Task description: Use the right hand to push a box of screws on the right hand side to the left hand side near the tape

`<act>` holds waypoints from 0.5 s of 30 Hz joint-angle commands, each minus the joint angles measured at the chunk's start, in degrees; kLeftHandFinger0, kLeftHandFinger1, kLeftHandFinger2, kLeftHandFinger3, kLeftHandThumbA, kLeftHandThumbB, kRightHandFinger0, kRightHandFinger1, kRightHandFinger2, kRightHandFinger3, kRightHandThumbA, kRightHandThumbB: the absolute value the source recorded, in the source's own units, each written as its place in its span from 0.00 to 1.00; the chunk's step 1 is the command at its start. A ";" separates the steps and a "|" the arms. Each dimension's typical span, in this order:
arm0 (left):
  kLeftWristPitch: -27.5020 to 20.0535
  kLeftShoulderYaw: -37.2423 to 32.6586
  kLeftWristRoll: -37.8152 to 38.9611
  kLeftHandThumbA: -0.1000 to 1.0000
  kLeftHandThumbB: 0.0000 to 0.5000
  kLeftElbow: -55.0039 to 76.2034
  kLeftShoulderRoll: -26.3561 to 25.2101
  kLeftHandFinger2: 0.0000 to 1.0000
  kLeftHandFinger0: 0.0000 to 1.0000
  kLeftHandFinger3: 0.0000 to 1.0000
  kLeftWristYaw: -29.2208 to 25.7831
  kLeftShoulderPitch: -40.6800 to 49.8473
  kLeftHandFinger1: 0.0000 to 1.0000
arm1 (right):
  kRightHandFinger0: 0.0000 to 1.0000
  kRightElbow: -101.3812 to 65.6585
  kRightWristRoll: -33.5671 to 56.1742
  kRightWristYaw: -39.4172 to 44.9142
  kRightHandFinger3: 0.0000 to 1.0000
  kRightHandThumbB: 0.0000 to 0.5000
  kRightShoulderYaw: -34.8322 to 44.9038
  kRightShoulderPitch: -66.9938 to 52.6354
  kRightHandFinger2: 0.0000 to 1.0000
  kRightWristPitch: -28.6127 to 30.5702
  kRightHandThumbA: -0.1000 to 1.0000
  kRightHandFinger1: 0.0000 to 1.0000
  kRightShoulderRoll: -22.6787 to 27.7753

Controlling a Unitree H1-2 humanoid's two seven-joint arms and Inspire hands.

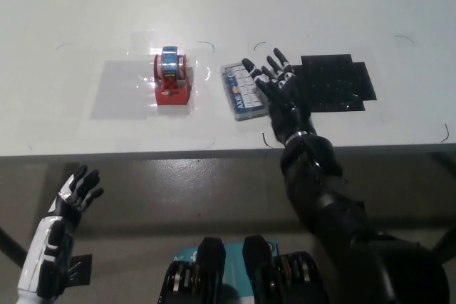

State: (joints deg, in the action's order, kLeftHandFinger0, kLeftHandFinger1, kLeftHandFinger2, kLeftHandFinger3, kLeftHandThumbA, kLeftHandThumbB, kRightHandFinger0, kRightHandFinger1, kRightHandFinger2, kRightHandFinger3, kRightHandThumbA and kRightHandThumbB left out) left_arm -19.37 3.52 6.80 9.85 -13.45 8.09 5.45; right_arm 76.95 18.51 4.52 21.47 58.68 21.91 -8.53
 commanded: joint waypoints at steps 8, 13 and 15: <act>-2.11 0.25 2.37 0.98 0.31 1.57 -1.04 1.00 1.00 1.00 1.62 -0.81 1.00 | 1.00 -0.09 10.63 -0.19 1.00 0.61 10.51 6.27 1.00 -3.62 1.00 1.00 -4.55; -1.78 0.36 2.15 0.97 0.30 1.94 -0.90 1.00 1.00 1.00 1.60 -0.72 1.00 | 1.00 0.49 14.13 -0.60 1.00 0.63 14.52 7.20 1.00 -5.18 1.00 1.00 -5.38; -2.16 0.41 2.30 0.96 0.29 1.63 -0.79 1.00 1.00 1.00 1.61 -0.96 1.00 | 1.00 0.70 14.79 -0.71 1.00 0.65 15.39 7.52 1.00 -5.70 1.00 1.00 -5.46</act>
State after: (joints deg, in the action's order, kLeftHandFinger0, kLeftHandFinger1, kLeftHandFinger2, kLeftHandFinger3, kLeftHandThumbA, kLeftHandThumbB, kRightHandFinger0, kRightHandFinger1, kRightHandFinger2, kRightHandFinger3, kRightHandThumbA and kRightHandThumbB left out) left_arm -19.62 3.57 8.06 9.86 -13.52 9.04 5.07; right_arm 77.91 28.81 4.12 34.98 61.82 18.38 -12.62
